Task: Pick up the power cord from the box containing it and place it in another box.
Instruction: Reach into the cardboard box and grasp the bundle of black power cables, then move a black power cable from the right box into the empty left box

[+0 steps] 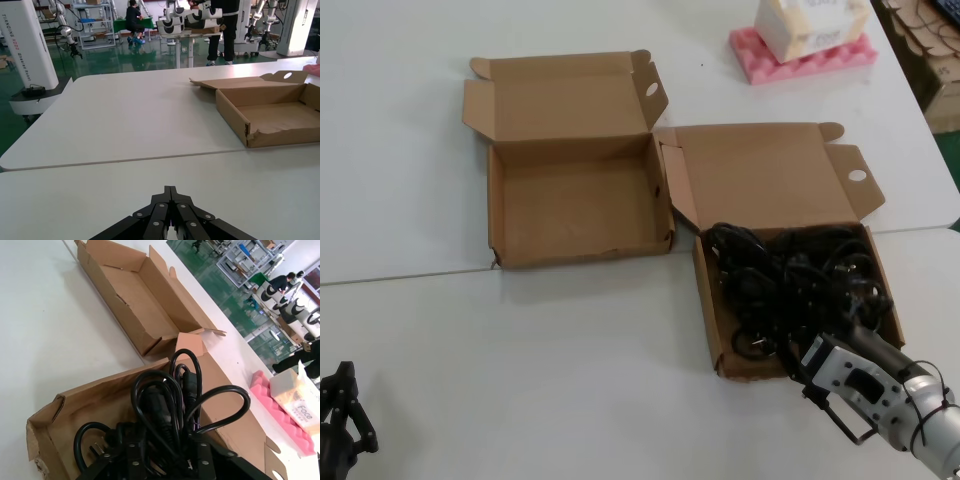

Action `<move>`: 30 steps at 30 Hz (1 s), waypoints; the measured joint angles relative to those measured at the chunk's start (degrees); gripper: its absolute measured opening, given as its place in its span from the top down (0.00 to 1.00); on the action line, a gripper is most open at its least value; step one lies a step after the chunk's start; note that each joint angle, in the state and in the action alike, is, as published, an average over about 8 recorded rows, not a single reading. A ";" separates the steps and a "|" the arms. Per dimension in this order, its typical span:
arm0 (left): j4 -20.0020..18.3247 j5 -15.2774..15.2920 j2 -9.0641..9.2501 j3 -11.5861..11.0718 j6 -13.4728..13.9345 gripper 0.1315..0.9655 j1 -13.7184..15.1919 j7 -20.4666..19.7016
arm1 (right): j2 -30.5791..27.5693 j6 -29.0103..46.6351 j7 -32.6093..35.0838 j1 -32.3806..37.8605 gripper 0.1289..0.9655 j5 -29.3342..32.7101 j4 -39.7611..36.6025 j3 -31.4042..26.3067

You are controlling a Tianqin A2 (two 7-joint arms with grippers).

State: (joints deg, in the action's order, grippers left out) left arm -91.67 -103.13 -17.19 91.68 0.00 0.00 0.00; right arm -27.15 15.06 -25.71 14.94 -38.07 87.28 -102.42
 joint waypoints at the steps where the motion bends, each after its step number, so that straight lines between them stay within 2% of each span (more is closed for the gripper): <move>1: 0.00 0.00 0.00 0.00 0.00 0.96 0.00 0.00 | -0.11 -0.01 0.00 0.12 0.67 -0.06 -0.14 -0.14; 8: 0.00 0.00 0.00 0.00 0.00 0.96 0.00 0.00 | -0.84 0.26 0.00 0.63 0.83 -0.17 -0.44 -0.69; 18: 0.00 0.00 0.00 0.00 0.00 0.96 0.00 0.00 | -1.86 1.55 0.00 -0.05 0.88 0.76 1.94 0.11; 30: 0.00 0.00 0.00 0.00 0.00 0.96 0.00 0.00 | -0.63 7.51 0.00 -3.00 0.89 5.76 13.57 5.80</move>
State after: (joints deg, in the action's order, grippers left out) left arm -91.67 -103.12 -17.19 91.68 0.00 0.00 -0.01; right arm -27.78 22.58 -25.71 11.94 -32.31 100.85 -96.62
